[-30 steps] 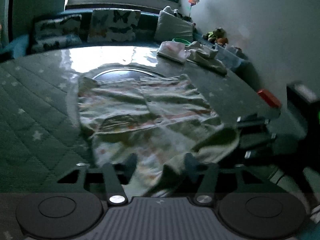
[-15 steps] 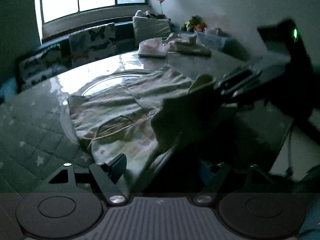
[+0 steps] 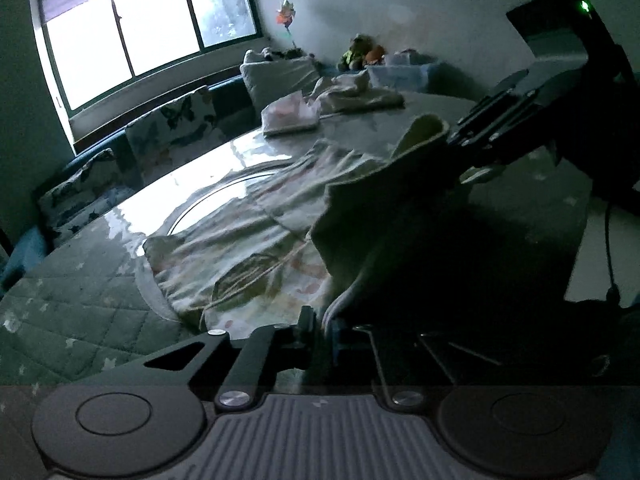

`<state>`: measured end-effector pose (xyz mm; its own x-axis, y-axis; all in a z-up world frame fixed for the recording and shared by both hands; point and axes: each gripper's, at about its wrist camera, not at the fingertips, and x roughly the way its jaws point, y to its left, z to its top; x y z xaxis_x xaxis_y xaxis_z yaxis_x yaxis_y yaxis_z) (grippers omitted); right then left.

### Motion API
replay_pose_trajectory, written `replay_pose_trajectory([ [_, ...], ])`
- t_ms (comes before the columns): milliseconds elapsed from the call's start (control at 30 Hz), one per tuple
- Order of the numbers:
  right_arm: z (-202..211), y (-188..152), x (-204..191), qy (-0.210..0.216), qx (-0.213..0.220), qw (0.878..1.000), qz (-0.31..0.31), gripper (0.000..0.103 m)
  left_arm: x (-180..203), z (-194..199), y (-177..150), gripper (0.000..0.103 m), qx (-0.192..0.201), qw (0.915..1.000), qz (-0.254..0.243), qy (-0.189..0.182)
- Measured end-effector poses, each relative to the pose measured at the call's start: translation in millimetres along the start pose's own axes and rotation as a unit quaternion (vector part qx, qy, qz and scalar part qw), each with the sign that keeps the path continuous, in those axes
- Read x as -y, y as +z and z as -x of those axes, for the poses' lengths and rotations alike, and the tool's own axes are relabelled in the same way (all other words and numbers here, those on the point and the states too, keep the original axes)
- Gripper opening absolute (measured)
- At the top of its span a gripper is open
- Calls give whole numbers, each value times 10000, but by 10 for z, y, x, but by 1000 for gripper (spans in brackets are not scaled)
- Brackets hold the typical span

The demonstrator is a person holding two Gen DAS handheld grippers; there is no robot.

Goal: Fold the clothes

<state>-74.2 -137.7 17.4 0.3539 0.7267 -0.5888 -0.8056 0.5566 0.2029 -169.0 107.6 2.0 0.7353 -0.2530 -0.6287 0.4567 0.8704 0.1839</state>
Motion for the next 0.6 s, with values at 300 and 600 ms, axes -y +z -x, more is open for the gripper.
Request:
replay_pose_trajectory([
  [300,561,-18,-277,336,-124,9991,208,6,134,556,-11,7,224,9967,353,-691],
  [600,662,220,-330,262,-47,9983,526,4,-93,519,133,7,388,9951,699,-589],
])
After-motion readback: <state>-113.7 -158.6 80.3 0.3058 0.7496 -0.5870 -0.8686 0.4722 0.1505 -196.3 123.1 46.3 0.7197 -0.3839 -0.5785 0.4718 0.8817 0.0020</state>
